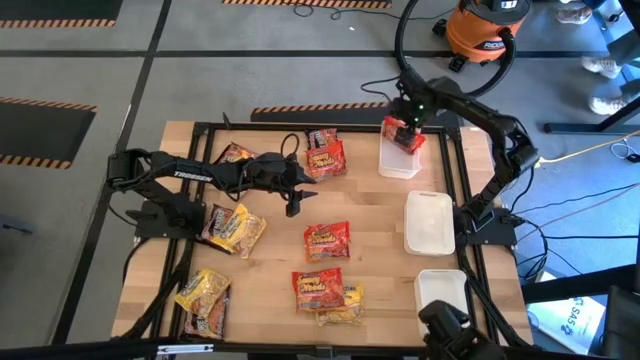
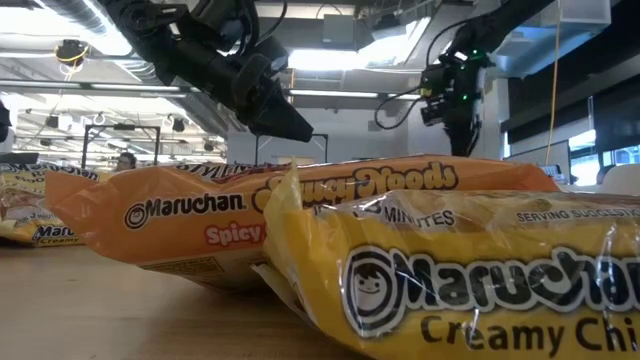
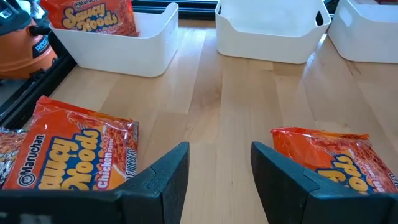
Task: Sort Maruchan noodles
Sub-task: Put the orange noodle pack into the top white bin
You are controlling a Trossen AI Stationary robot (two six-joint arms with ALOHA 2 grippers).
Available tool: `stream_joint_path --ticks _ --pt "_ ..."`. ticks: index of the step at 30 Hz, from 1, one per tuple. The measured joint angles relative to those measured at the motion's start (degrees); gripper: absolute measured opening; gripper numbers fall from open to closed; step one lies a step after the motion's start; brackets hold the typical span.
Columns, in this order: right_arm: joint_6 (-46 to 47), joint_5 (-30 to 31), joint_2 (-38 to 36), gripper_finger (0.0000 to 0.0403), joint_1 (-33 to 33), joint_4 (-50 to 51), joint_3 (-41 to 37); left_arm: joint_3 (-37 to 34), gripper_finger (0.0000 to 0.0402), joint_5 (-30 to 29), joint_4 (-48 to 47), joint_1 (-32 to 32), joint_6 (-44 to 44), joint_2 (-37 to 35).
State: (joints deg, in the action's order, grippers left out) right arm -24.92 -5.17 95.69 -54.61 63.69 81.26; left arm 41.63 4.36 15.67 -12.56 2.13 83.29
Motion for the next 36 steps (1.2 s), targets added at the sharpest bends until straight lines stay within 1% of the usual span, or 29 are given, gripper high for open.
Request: stream_joint_path --ticks 2,4,6,7,9,11,13,15,18,19,21,24,26,29,31,34,36 --pt "2.79 -5.75 -1.47 0.0237 0.05 2.07 -0.55 0.00 0.0165 0.02 -0.40 0.00 -0.04 -0.02" --pt "3.57 -11.14 -4.03 0.0237 0.34 1.86 -2.65 0.00 0.0165 0.00 -0.50 0.10 -0.06 0.00" --pt "3.93 -11.28 -6.40 0.0237 1.89 0.13 -5.05 0.00 0.0165 -0.04 -0.65 0.32 -0.05 -0.01" --pt "5.07 -10.42 -7.47 0.0237 2.61 -2.06 -6.38 0.00 0.0165 -0.07 -0.61 0.50 -0.06 -0.01" --pt "6.86 -10.98 -10.18 0.0237 3.66 -6.65 -9.63 0.00 0.0165 -0.09 -0.36 0.86 -0.06 0.00" --pt "8.14 -13.99 -13.42 0.0237 5.66 -12.99 -12.83 0.00 0.0165 -0.57 -0.02 1.28 -0.09 0.00" --pt "11.19 -16.62 -15.58 0.0237 8.89 -24.11 -17.06 0.00 0.0165 -1.90 0.79 1.57 -0.13 -0.01" --pt "15.90 -17.34 -16.65 0.0237 12.23 -35.07 -21.72 0.00 0.0165 -3.86 1.72 1.75 -0.48 0.00" --pt "19.21 -16.10 -16.79 0.0237 16.69 -50.22 -26.90 0.02 0.0165 -7.33 2.18 1.74 -0.82 -0.02" --pt "19.33 -15.33 -16.66 0.0237 17.97 -53.71 -28.41 0.02 0.0165 -8.69 2.16 1.65 -1.49 -0.02" --pt "19.15 -11.87 -15.59 0.0237 20.97 -59.07 -30.23 0.02 0.0165 -11.56 2.09 1.14 -2.92 -0.02" --pt "19.32 -5.63 -14.14 0.0237 23.61 -62.47 -30.69 0.02 0.0165 -15.57 1.43 -0.34 -5.82 0.36" --pt "20.05 -3.00 -12.90 0.0237 24.30 -63.04 -30.61 0.02 0.0165 -15.93 0.83 -1.62 -7.87 1.05" --pt "20.68 -2.79 -10.95 0.0237 24.33 -63.64 -30.69 0.02 0.0165 -15.40 1.14 -3.23 -9.28 2.31" --pt "21.90 -2.95 -9.77 0.0246 24.22 -64.59 -30.65 0.00 0.0165 -14.49 0.66 -4.33 -9.52 2.62" --pt "24.80 -4.10 -7.98 0.0278 23.36 -64.14 -30.67 0.02 0.0165 -11.03 1.09 -6.19 -10.89 2.58" --pt "26.39 -5.53 -6.86 0.0307 22.25 -64.24 -30.67 0.02 0.0165 -10.77 0.96 -7.21 -11.15 2.58"
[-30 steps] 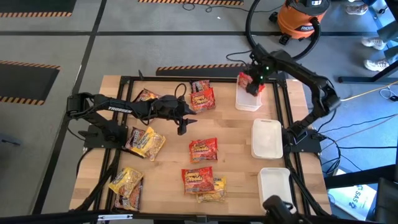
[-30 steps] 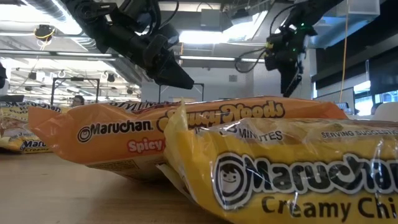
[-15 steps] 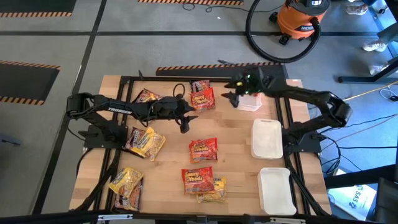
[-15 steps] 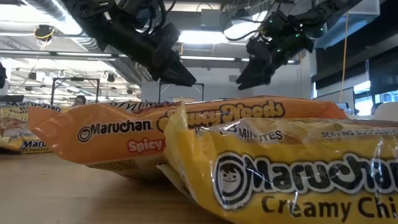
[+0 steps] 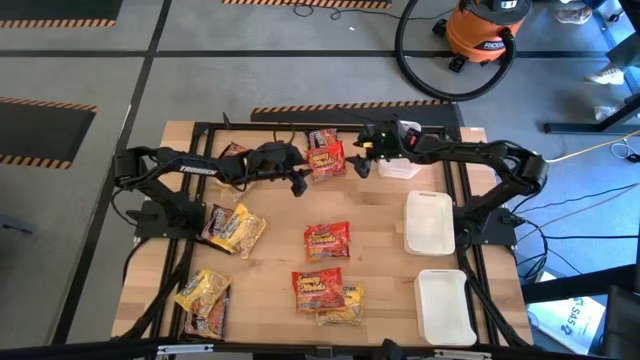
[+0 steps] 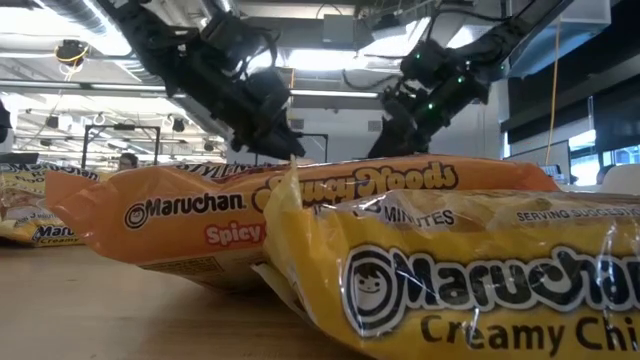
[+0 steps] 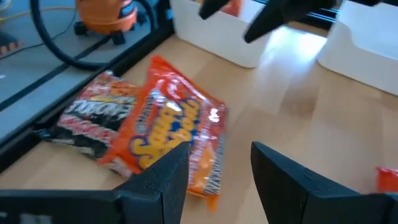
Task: Sort Maruchan noodles
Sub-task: Put the orange noodle pack into the top white bin
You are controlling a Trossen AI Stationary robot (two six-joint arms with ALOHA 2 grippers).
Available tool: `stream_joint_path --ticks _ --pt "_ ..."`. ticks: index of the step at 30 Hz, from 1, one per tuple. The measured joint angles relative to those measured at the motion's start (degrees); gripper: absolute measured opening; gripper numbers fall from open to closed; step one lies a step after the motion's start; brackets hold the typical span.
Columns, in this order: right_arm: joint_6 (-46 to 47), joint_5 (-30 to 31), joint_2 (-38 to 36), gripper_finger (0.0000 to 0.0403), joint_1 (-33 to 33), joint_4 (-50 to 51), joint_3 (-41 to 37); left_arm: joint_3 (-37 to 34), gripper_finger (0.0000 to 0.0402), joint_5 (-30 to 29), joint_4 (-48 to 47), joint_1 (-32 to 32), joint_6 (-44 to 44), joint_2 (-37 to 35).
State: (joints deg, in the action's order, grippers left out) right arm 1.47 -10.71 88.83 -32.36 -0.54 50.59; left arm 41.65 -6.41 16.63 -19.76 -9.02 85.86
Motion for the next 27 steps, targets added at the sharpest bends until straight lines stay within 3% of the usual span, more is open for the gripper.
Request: stream_joint_path --ticks 7,14,27 --pt "5.56 -0.93 5.20 0.0365 -2.31 -0.41 0.00 -0.02 0.0165 1.07 -0.56 -2.46 -1.27 2.86" --pt "7.42 -5.34 9.74 0.0354 -2.58 -4.69 0.56 0.02 0.0165 1.22 0.46 -2.49 -1.57 8.64" --pt "7.30 -7.71 16.47 0.0335 -2.55 -4.61 6.14 0.02 0.0165 1.22 5.03 -2.63 -1.02 14.47"
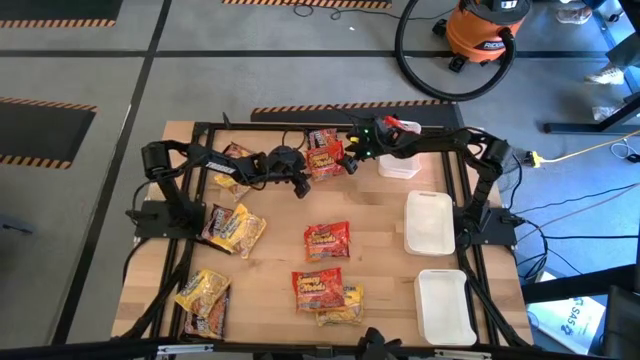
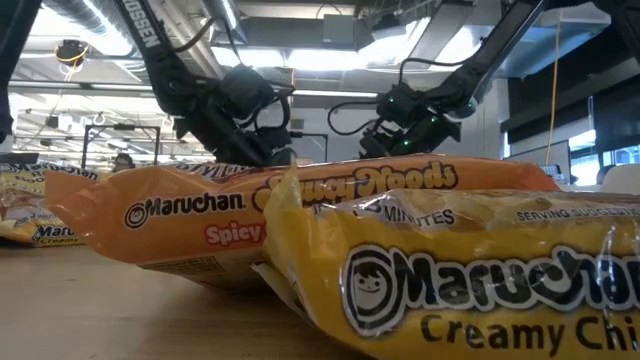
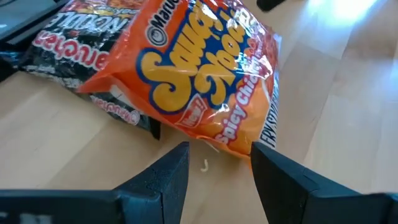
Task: Sort Maruchan noodles
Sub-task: Put the orange noodle pack into the top white bin
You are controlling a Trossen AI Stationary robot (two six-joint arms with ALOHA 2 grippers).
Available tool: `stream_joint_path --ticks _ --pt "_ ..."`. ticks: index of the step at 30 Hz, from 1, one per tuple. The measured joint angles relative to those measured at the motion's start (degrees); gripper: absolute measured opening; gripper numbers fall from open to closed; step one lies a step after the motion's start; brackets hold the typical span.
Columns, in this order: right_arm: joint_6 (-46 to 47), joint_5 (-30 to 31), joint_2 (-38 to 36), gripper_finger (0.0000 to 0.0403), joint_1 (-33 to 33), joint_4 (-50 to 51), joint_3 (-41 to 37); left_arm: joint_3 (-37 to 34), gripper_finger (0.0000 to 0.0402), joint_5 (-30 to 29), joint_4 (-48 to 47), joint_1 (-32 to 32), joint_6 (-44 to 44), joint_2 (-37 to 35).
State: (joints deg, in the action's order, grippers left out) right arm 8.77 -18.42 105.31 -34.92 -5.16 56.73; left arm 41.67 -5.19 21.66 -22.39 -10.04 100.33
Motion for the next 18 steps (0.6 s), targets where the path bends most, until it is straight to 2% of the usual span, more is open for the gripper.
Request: stream_joint_path --ticks 8,18 --pt "-0.41 -5.55 1.36 0.0321 0.46 -2.39 0.04 0.00 0.0165 0.47 6.56 0.00 0.53 4.28" --pt "-5.89 -12.07 1.35 0.0279 3.25 -5.09 0.02 -0.09 0.0165 0.38 7.75 0.30 3.05 4.51"
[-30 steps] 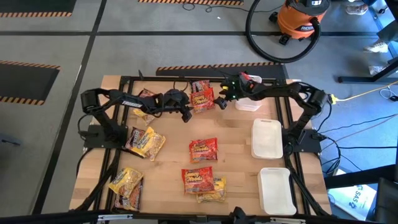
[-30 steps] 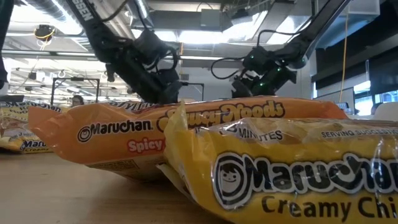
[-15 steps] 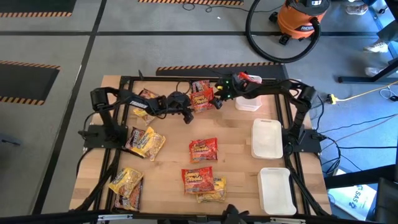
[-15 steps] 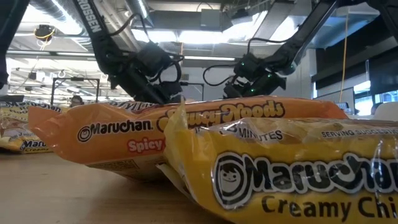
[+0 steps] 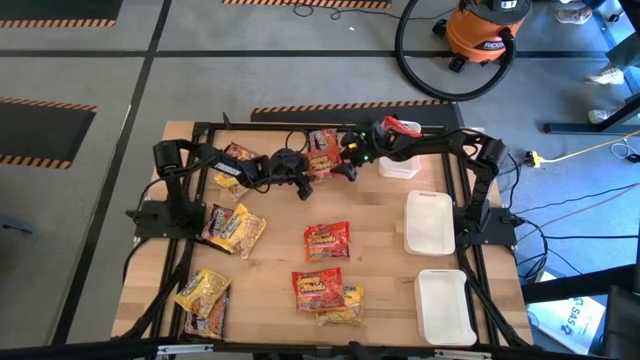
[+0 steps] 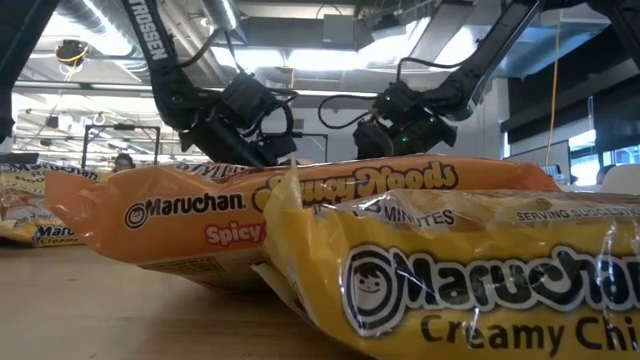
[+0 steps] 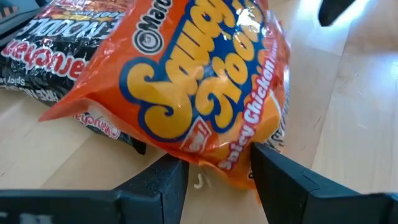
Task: Sort Maruchan noodles
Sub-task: Put the orange noodle pack into the top white bin
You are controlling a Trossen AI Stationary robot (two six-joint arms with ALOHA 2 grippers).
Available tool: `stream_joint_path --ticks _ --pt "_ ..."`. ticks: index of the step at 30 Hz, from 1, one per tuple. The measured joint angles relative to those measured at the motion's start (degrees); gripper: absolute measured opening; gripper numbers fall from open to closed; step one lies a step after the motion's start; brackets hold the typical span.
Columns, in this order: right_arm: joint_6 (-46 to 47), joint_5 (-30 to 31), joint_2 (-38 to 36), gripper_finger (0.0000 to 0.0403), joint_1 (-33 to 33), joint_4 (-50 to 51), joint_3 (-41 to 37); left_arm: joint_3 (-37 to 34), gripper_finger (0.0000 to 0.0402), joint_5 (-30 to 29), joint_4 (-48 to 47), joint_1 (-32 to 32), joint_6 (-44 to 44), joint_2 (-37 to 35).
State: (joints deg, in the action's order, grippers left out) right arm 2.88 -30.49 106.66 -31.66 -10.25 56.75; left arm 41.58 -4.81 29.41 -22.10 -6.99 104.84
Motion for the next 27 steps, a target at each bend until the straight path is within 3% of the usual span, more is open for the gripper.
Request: stream_joint_path --ticks 11,22,27 --pt "-3.36 2.79 -0.10 0.0193 1.73 -0.14 -0.07 -0.07 0.0165 -0.74 0.44 2.74 2.96 -0.53" --pt "-3.42 2.97 -0.10 0.0039 1.75 0.14 -0.07 -0.07 0.0165 -1.71 0.25 3.44 4.62 -0.59" --pt "-4.52 3.95 -0.84 0.0014 1.85 0.62 -0.07 -0.01 0.0165 -2.09 -0.01 3.42 4.67 -0.65"
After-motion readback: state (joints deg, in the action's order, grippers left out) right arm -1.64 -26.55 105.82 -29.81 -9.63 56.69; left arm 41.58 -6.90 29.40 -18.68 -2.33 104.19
